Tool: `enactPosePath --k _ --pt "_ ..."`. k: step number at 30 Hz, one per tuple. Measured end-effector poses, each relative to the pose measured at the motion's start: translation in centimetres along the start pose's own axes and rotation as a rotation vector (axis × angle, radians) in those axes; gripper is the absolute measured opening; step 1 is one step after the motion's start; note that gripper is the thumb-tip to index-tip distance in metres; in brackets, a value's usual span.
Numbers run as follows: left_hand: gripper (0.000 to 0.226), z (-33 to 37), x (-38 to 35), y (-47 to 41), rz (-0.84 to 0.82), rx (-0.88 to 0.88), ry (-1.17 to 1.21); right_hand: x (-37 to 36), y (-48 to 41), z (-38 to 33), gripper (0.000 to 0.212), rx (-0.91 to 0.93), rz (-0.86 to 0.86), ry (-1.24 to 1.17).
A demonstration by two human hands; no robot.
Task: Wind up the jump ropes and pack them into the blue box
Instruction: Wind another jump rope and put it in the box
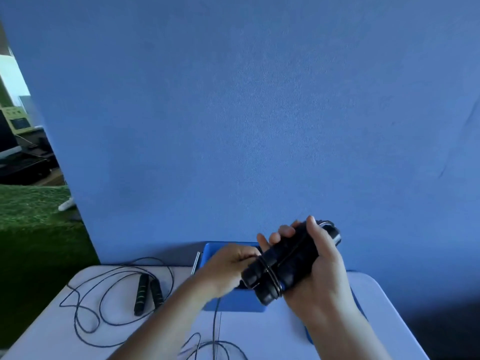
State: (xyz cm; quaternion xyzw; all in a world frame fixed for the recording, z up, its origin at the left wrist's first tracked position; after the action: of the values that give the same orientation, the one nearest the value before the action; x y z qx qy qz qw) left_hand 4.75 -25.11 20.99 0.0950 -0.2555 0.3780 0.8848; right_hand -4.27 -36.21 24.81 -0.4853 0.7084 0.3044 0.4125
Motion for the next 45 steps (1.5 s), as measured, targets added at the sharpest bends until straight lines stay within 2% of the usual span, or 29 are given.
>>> enactPosePath --k 6,10,15,18,21,25,27,30,32,34,36,39,42,45 --pt "0.034 2.2 3.1 -0.9 -0.072 -0.023 -0.276 1.6 0.2 -0.3 0.021 0.045 -0.018 0.177" --pt "0.031 4.8 3.0 -0.1 -0.035 0.008 -0.319 2.8 -0.3 -0.3 0.015 0.130 0.027 0.251" --pt "0.031 6.9 0.7 1.6 0.049 0.055 -0.098 3.4 -1.0 -0.5 0.022 0.178 0.111 0.333" --pt "0.035 7.2 -1.2 2.7 0.160 -0.031 -0.103 3.2 -1.8 -0.9 0.023 0.249 0.174 0.272" --pt "0.034 6.6 -4.3 4.5 0.234 -0.079 0.139 2.9 -2.5 -1.5 0.025 0.289 0.225 0.230" --pt "0.037 3.5 -8.0 5.5 0.340 -0.056 0.232 2.2 -3.7 -2.4 0.021 0.319 0.166 0.111" --pt "0.037 2.4 -8.2 5.4 0.310 -0.071 0.283 1.9 -3.5 -2.1 0.022 0.296 0.121 0.076" --pt "0.036 0.9 -7.0 4.1 0.230 -0.102 0.235 1.6 -2.8 -1.0 0.026 0.209 0.066 0.014" --pt "0.024 -0.4 -5.6 3.0 0.188 -0.052 0.213 1.6 -2.0 -0.4 0.029 0.126 0.063 -0.005" --pt "0.026 -1.6 -4.1 1.6 0.143 -0.011 0.192 1.6 -0.9 0.0 0.032 0.048 0.069 0.000" --pt "0.020 -2.0 -2.4 0.1 0.077 0.019 -0.008 1.6 0.1 0.5 0.032 -0.015 0.062 0.011" --pt "0.029 -0.8 0.5 -1.4 -0.019 0.069 -0.309 2.5 0.8 0.7 0.031 -0.043 0.082 0.122" --pt "0.029 1.4 2.2 -1.9 -0.117 0.078 -0.300 3.5 0.8 0.5 0.031 -0.018 0.099 0.318" --pt "0.039 3.5 2.6 -1.7 -0.126 0.077 -0.237 4.0 0.8 0.9 0.021 0.014 0.056 0.404"
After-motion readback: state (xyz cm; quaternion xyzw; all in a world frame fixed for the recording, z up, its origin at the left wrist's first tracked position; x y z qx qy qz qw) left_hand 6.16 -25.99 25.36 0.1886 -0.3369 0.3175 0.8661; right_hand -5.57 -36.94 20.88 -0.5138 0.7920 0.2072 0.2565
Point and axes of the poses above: each hand's wrist, its own y-axis away from the middle knuckle, its own x-axis out of the back of the hand, z = x × y, the point moved 4 cm from there along -y, towards the middle knuckle, and after that the axes turned 1 degree about z, right-handed, at the moved point
